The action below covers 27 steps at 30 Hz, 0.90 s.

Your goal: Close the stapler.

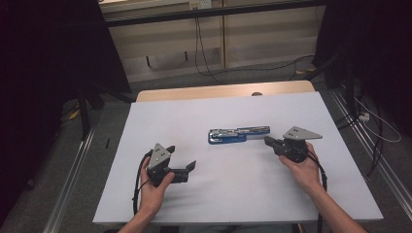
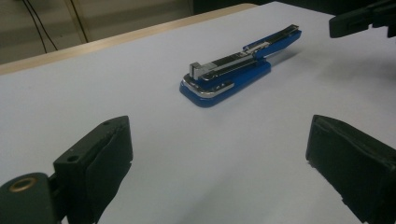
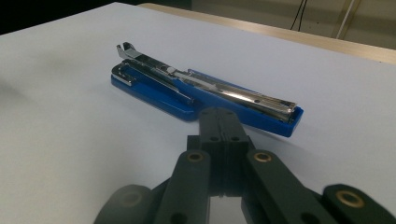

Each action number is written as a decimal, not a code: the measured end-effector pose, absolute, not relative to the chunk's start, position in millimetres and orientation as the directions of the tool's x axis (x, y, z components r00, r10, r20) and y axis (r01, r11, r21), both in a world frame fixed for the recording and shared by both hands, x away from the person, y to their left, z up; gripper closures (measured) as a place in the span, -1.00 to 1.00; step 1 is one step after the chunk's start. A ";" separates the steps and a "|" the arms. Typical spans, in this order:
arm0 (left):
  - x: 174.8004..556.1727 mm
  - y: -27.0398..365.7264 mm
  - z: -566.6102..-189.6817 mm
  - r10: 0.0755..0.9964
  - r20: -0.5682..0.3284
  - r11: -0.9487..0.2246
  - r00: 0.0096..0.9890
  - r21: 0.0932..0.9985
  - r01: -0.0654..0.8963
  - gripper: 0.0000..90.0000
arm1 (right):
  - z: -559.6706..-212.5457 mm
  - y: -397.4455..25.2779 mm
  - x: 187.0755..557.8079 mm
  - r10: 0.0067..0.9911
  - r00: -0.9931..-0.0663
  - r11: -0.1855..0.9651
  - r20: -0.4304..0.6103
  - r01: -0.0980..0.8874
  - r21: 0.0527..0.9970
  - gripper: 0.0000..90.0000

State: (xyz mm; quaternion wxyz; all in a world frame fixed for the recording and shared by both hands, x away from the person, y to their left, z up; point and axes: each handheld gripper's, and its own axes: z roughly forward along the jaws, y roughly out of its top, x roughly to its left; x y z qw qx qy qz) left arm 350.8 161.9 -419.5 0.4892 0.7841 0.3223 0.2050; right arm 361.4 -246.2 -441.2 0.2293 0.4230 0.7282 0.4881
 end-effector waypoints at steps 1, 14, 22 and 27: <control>352.5 159.9 -421.1 0.700 0.004 -0.324 0.714 0.893 0.312 -0.84 | -441.4 -246.3 361.8 0.840 -0.536 0.166 0.079 0.393 0.905 1.00; 384.9 132.4 -427.7 0.696 -0.017 -0.318 0.718 0.889 0.329 -0.83 | -444.5 -244.2 363.1 0.840 -0.538 0.193 0.071 0.418 0.888 1.00; 399.4 116.8 -427.7 0.658 -0.025 -0.343 0.753 0.880 0.329 -0.83 | -443.1 -244.8 362.1 0.842 -0.534 0.182 0.075 0.413 0.893 1.00; 403.5 114.3 -429.7 0.654 -0.032 -0.351 0.756 0.872 0.341 -0.77 | -443.2 -246.9 362.6 0.848 -0.524 0.175 0.077 0.414 0.893 1.00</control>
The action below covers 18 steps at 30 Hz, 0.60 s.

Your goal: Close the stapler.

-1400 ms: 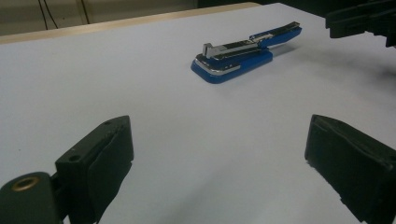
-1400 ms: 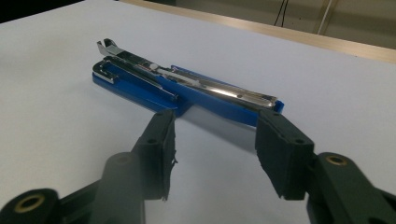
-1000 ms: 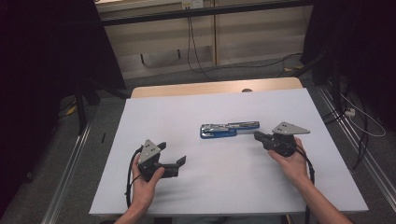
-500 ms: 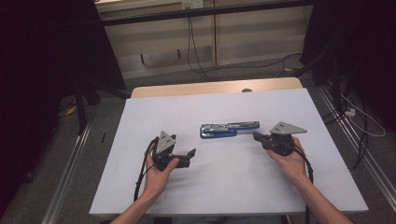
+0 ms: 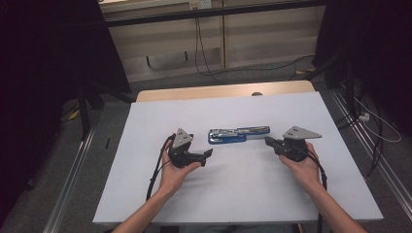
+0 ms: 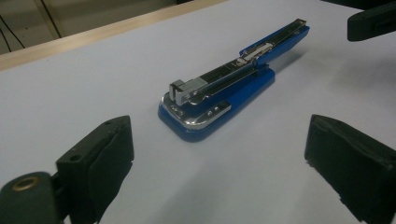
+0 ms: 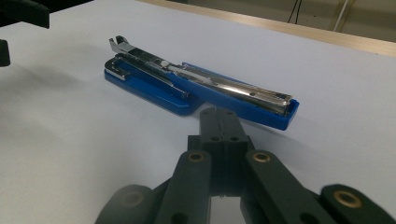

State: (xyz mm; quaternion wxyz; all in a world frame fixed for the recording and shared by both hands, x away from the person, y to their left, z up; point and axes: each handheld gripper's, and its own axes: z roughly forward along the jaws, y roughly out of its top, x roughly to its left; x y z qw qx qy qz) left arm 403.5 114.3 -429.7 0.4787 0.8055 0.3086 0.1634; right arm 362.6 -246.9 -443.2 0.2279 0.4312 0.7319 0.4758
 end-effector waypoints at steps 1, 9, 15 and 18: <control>404.8 113.7 -429.0 0.656 -0.031 -0.354 0.754 0.870 0.344 -0.74 | -443.5 -246.9 362.8 0.847 -0.525 0.177 0.077 0.417 0.892 1.00; 420.2 107.5 -427.5 0.666 -0.074 -0.313 0.742 0.875 0.368 -0.44 | -445.0 -245.9 363.8 0.845 -0.530 0.192 0.072 0.426 0.884 1.00; 425.1 97.2 -429.1 0.658 -0.063 -0.326 0.750 0.874 0.360 -0.20 | -447.0 -246.2 365.3 0.849 -0.521 0.180 0.086 0.439 0.880 1.00; 429.6 92.1 -429.4 0.664 -0.059 -0.325 0.746 0.875 0.359 0.05 | -447.7 -244.0 365.8 0.850 -0.519 0.176 0.091 0.441 0.880 1.00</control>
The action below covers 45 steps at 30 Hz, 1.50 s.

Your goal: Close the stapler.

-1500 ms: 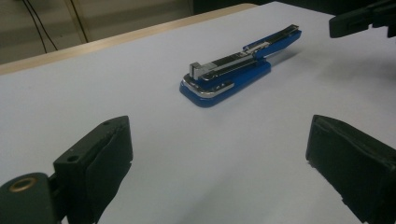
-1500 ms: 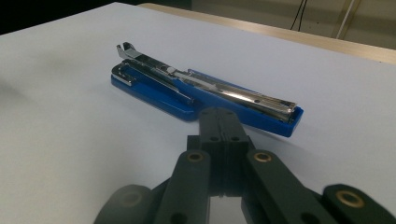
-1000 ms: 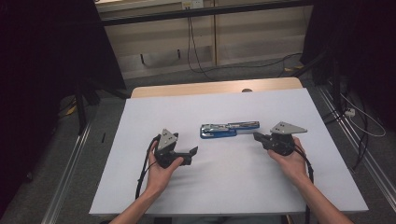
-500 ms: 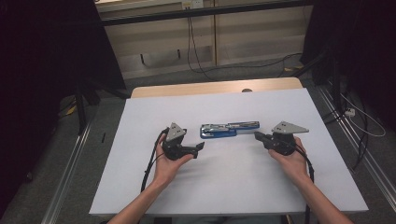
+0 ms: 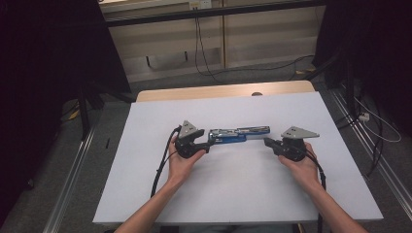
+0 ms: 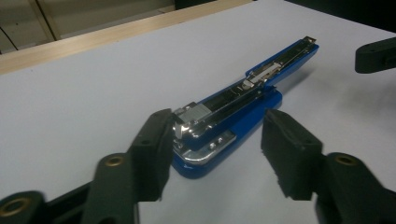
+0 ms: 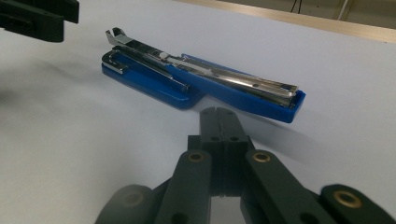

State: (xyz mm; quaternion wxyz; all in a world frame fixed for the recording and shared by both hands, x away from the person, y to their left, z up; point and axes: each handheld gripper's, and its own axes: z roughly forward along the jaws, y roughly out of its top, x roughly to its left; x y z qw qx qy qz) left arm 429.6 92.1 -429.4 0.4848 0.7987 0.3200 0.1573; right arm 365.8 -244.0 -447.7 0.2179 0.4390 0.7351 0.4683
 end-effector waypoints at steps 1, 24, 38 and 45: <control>431.0 90.8 -430.0 0.662 -0.068 -0.320 0.746 0.875 0.364 0.12 | -447.5 -243.4 365.7 0.849 -0.520 0.177 0.091 0.442 0.880 1.00; 445.7 72.5 -445.5 0.569 -0.027 -0.460 0.822 0.818 0.345 1.00 | -450.2 -241.5 375.0 0.851 -0.523 0.240 0.043 0.460 0.855 1.00; 454.5 80.2 -451.2 0.589 -0.074 -0.432 0.805 0.813 0.391 1.00 | -453.0 -242.8 377.1 0.852 -0.522 0.263 0.038 0.490 0.831 1.00; 454.5 75.2 -451.7 0.592 -0.048 -0.443 0.804 0.814 0.375 1.00 | -454.8 -240.8 380.6 0.848 -0.528 0.278 0.033 0.498 0.821 1.00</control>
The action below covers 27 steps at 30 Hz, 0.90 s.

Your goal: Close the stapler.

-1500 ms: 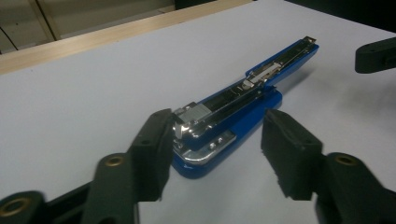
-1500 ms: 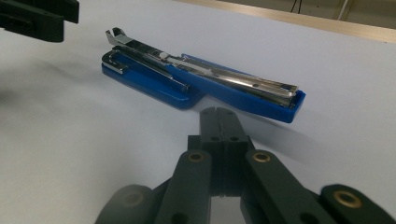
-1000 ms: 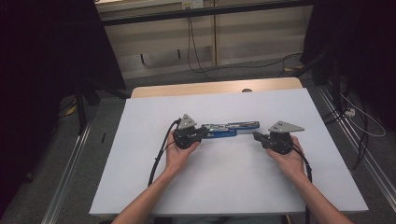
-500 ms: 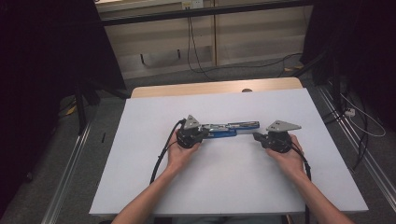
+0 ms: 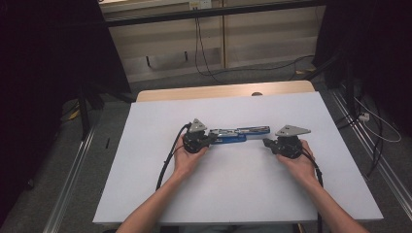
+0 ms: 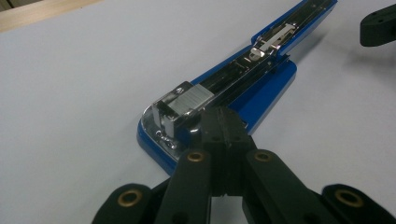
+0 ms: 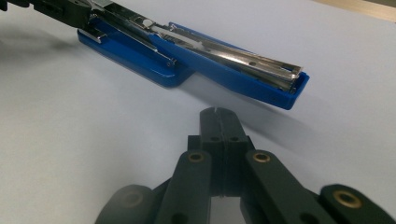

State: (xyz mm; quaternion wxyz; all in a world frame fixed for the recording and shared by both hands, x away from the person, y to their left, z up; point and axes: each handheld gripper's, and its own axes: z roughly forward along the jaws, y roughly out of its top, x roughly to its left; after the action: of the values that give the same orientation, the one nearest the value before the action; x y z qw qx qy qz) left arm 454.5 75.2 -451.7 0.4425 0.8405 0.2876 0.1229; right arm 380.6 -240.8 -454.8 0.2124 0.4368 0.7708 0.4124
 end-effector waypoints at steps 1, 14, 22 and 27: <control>454.6 74.8 -451.6 0.593 -0.037 -0.450 0.805 0.813 0.369 1.00 | -454.9 -240.7 381.3 0.849 -0.528 0.278 0.035 0.502 0.819 1.00; 454.5 72.4 -452.7 0.577 -0.018 -0.461 0.817 0.818 0.344 1.00 | -448.5 -240.5 401.2 0.853 -0.518 0.273 0.062 0.544 0.793 1.00; 457.1 75.2 -452.5 0.573 -0.039 -0.455 0.819 0.816 0.357 1.00 | -456.3 -238.8 403.6 0.880 -0.473 0.274 0.051 0.592 0.758 1.00; 457.1 75.2 -452.0 0.574 -0.042 -0.456 0.818 0.813 0.362 1.00 | -458.4 -240.2 404.4 0.891 -0.452 0.271 0.047 0.612 0.743 1.00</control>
State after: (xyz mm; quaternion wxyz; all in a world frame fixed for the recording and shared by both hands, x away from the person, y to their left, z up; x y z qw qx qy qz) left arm 457.1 75.2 -452.0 0.4418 0.8448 0.2768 0.1201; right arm 404.4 -240.2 -458.4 0.1947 0.4861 0.7731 0.3580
